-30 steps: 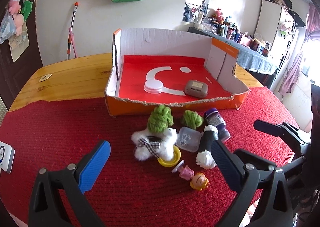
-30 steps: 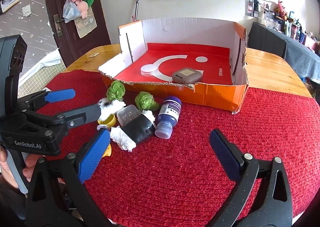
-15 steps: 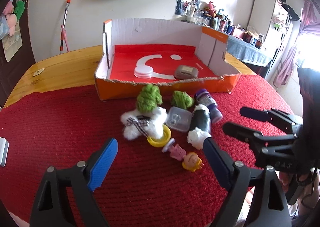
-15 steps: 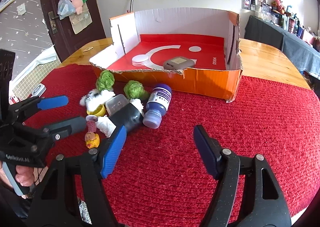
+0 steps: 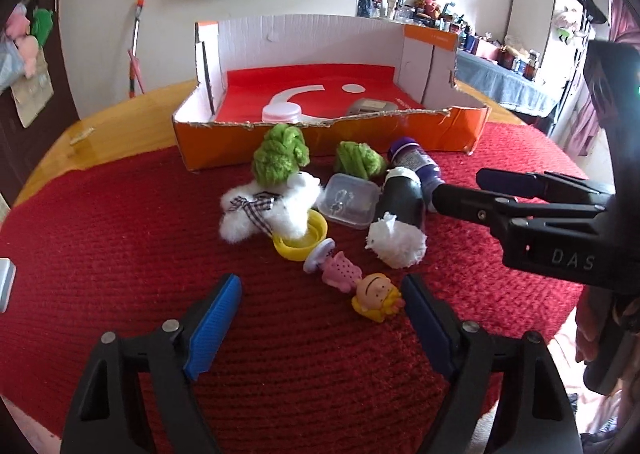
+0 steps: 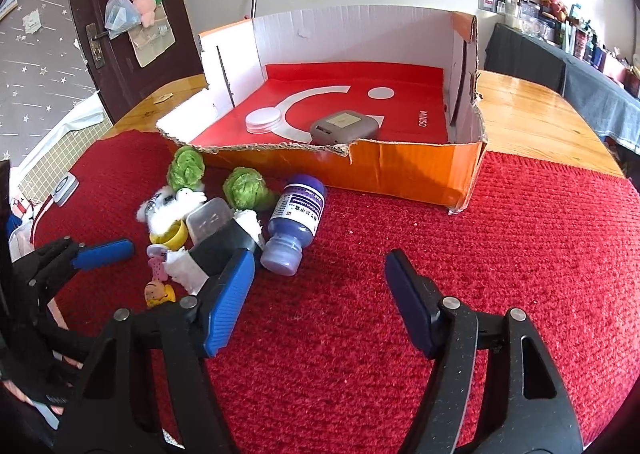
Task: Organize objects
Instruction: 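Move left gripper to the pink doll while right gripper approaches the purple-capped bottle, then close left gripper on the pink doll while right gripper grasps the purple-capped bottle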
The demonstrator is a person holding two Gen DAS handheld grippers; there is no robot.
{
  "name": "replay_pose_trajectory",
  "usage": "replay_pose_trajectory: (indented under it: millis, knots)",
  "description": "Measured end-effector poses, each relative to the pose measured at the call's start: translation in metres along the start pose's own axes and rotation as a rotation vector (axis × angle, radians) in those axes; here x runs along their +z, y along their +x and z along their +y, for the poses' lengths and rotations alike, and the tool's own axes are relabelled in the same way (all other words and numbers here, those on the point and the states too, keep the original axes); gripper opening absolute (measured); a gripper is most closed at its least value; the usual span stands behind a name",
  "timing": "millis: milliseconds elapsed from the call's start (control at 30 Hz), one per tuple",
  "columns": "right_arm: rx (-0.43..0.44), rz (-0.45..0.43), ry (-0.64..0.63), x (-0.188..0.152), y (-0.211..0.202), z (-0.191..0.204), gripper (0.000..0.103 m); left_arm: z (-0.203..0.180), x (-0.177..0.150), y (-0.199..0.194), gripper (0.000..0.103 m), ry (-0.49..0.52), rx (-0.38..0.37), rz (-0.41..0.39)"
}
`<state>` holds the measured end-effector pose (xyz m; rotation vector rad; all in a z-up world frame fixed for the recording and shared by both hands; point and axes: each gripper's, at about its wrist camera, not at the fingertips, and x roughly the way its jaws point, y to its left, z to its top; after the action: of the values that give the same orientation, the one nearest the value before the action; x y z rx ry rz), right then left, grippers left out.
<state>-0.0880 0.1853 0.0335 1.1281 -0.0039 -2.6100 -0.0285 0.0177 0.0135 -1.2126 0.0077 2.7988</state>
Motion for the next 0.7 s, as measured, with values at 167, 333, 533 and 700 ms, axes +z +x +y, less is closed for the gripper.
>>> replay_pose_trajectory:
  millis: [167,333,533,700]
  knots:
    - [-0.009,0.003,0.009,0.001,0.006,-0.001,0.063,0.007,0.001,0.000,0.073,-0.021,0.024,-0.010]
    - [-0.008,-0.006,0.004,0.003,0.009,0.005,0.060,0.021,0.001,-0.003,0.069,-0.066,0.037,-0.010]
    - [-0.027,-0.021,-0.005,0.012,0.015,0.009,0.060,0.030,0.000,-0.005,0.067,-0.093,0.043,-0.010]
    - [-0.022,0.002,0.019,0.020,0.029,0.003,0.060,0.033,0.003,-0.005,0.067,-0.081,0.035,-0.006]
